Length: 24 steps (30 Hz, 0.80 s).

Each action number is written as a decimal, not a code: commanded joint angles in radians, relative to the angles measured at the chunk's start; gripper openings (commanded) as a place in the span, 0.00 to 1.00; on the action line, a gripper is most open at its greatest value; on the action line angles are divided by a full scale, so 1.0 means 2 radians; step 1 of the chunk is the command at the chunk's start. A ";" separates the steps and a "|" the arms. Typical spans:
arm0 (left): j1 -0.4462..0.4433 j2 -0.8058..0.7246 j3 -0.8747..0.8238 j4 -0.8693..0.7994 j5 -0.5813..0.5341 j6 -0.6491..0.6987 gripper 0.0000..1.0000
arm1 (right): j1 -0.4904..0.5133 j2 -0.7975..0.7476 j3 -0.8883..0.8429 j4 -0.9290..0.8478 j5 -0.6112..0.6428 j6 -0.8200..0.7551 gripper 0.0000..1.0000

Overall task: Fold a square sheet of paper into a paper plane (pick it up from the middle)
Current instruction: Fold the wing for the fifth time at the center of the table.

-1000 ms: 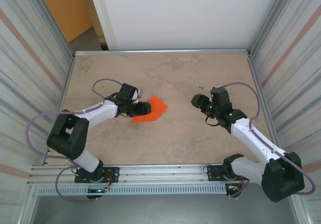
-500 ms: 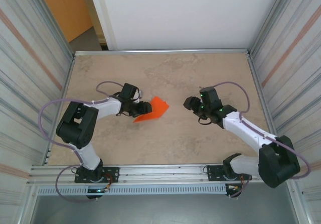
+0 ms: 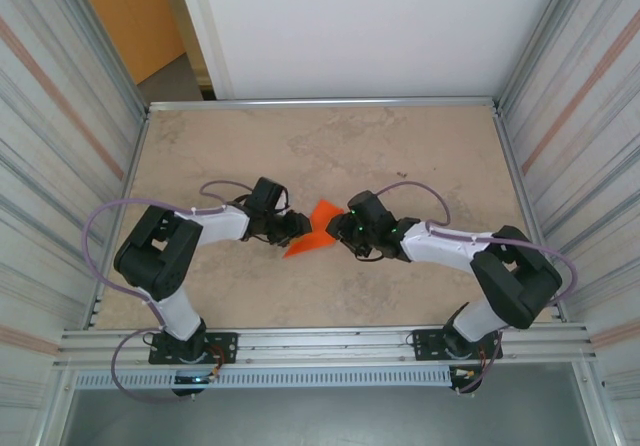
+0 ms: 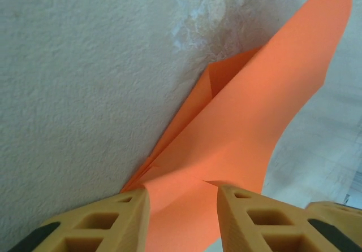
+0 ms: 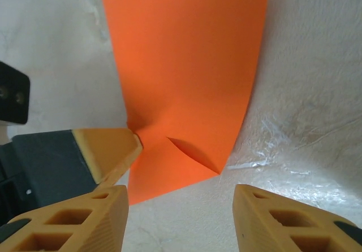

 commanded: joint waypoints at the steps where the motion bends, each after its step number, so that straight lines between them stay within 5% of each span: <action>1: -0.001 0.012 -0.019 -0.023 -0.002 -0.030 0.38 | 0.006 0.013 -0.010 0.015 0.010 0.060 0.50; 24: -0.001 0.010 -0.015 -0.034 -0.001 -0.019 0.38 | 0.009 0.081 -0.004 0.096 -0.022 0.080 0.32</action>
